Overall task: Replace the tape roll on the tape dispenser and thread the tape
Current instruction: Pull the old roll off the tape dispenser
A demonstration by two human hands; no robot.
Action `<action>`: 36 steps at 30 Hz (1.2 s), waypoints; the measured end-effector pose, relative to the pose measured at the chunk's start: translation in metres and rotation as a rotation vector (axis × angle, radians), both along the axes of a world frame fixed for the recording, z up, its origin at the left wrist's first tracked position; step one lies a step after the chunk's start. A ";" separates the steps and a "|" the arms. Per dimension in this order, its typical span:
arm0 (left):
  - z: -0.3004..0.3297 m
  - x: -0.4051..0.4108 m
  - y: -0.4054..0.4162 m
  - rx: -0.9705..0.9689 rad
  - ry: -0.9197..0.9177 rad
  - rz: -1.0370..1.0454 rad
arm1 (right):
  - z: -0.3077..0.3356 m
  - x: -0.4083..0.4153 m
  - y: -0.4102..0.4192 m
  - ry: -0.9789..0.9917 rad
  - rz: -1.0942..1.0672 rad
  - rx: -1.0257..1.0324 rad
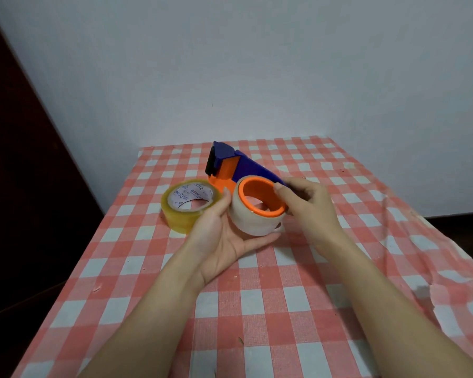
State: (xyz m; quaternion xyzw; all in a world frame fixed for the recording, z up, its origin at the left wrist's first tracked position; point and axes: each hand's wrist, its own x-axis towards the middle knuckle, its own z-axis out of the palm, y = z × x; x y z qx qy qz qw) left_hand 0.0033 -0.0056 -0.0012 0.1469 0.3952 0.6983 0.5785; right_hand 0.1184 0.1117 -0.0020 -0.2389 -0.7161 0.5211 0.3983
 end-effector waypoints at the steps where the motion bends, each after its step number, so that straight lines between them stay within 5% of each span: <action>1: 0.000 -0.001 0.000 0.008 -0.005 0.003 | 0.001 0.001 0.000 0.004 0.026 -0.027; 10: -0.001 -0.005 -0.003 0.095 -0.051 0.052 | 0.002 0.002 0.002 -0.042 0.130 -0.182; 23: -0.002 -0.002 -0.006 0.054 0.009 -0.058 | 0.004 0.001 0.014 0.118 -0.240 -0.339; 36: -0.002 -0.004 -0.003 0.072 0.020 0.028 | 0.001 0.003 0.009 0.082 0.103 -0.247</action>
